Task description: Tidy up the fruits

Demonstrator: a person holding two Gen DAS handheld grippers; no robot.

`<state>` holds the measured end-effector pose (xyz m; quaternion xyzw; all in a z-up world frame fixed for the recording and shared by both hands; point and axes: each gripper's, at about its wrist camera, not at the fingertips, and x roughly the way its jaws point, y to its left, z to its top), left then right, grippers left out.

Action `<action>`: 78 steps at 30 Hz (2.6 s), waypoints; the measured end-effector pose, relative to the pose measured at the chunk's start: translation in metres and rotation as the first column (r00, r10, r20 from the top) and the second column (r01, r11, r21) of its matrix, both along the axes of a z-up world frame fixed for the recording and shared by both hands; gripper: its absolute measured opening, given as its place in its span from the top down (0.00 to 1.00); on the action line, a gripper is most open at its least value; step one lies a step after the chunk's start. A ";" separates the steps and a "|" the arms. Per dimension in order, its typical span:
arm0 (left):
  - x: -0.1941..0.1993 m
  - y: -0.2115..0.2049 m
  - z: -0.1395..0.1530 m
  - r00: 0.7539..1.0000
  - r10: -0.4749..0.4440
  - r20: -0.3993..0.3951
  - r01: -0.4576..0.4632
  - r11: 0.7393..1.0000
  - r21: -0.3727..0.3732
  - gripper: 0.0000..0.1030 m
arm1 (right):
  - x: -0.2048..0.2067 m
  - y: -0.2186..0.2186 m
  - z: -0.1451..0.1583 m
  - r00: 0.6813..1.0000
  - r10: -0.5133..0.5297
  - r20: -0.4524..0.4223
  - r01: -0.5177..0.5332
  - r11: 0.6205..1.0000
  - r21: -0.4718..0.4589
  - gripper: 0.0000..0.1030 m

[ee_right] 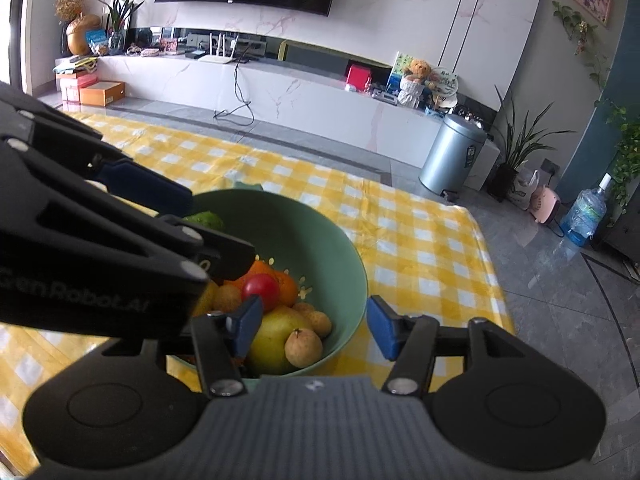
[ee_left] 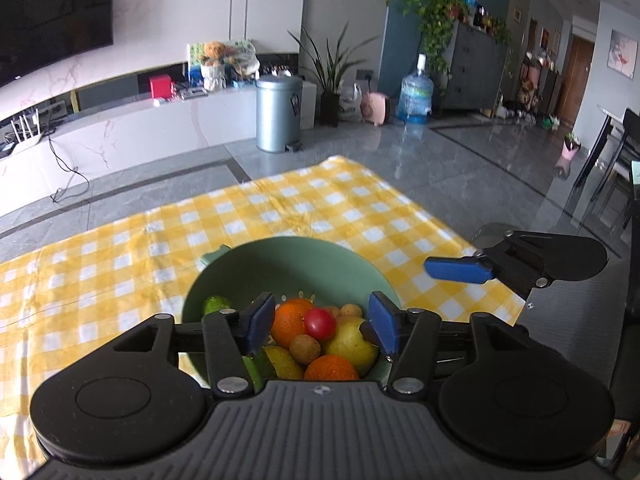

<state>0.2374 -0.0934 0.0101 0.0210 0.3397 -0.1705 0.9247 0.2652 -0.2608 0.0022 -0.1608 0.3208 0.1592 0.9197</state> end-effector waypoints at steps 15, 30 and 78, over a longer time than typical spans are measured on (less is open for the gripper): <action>-0.076 0.028 0.036 0.976 0.094 0.197 -0.094 0.996 -0.010 0.22 | -0.071 0.000 0.048 0.992 -0.068 0.107 0.050 0.984 0.169 0.13; -0.135 0.048 0.021 0.899 0.263 0.350 -0.289 0.957 0.023 0.13 | -0.168 0.002 0.052 0.930 -0.209 0.304 0.104 0.939 0.327 0.04; -0.135 0.057 -0.055 0.932 0.337 0.136 -0.346 0.937 0.047 0.13 | -0.148 -0.001 -0.028 0.973 -0.211 0.098 0.146 0.880 0.452 0.04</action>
